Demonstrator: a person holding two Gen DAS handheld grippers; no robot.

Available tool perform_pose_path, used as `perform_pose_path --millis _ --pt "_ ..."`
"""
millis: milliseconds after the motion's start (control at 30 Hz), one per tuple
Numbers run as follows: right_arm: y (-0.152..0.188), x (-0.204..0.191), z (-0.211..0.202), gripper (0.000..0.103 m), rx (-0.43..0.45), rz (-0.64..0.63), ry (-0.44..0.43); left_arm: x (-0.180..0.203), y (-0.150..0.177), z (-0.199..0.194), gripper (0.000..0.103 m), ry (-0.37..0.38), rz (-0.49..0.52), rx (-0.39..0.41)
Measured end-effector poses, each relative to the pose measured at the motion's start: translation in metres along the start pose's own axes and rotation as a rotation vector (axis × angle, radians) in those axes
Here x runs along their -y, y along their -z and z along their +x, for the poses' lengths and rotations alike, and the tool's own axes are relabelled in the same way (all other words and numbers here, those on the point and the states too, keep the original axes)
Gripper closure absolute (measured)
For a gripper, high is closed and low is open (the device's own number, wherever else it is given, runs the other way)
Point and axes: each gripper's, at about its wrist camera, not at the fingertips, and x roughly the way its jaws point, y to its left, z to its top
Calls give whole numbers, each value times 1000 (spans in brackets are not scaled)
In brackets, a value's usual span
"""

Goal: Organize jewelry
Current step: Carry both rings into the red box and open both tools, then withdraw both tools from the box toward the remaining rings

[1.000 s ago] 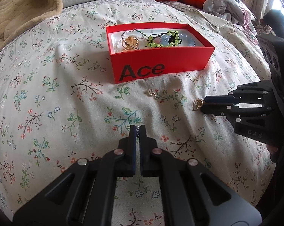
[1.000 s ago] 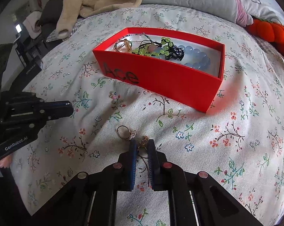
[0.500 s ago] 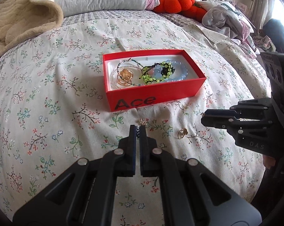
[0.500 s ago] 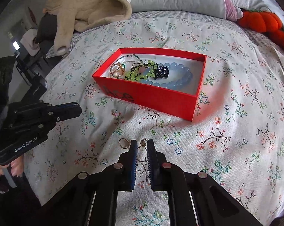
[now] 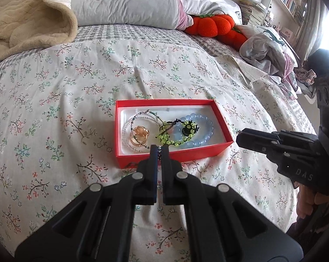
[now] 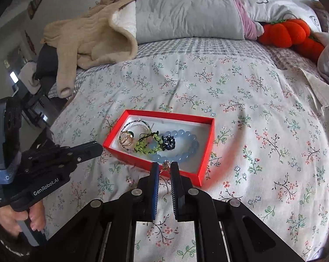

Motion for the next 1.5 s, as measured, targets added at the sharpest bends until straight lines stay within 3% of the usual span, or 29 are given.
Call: perform_pose_path --millis 567,767,933,1067,1233,1333,1400,1500 --pt "-7 19 32 93 -45 57 32 -1 -13 41 98 14 -62 -40" --pt "-11 23 34 93 -42 68 31 -2 -14 36 86 6 -54 -35" --pt "-15 26 38 89 -34 84 36 -2 -12 28 83 -2 -39 -32" --pt "-16 32 38 87 -42 101 37 -5 -9 20 66 -15 -34 -28" --pt "-14 31 27 85 -38 79 41 -8 -5 12 56 -33 -30 -34" --pt "-7 29 19 74 -39 73 40 -12 4 9 46 -54 -31 -51" --pt "-1 27 13 40 -29 78 42 -13 11 8 38 -80 -26 -74" --pt "11 17 8 38 -41 48 45 -17 23 8 28 -145 -16 -108"
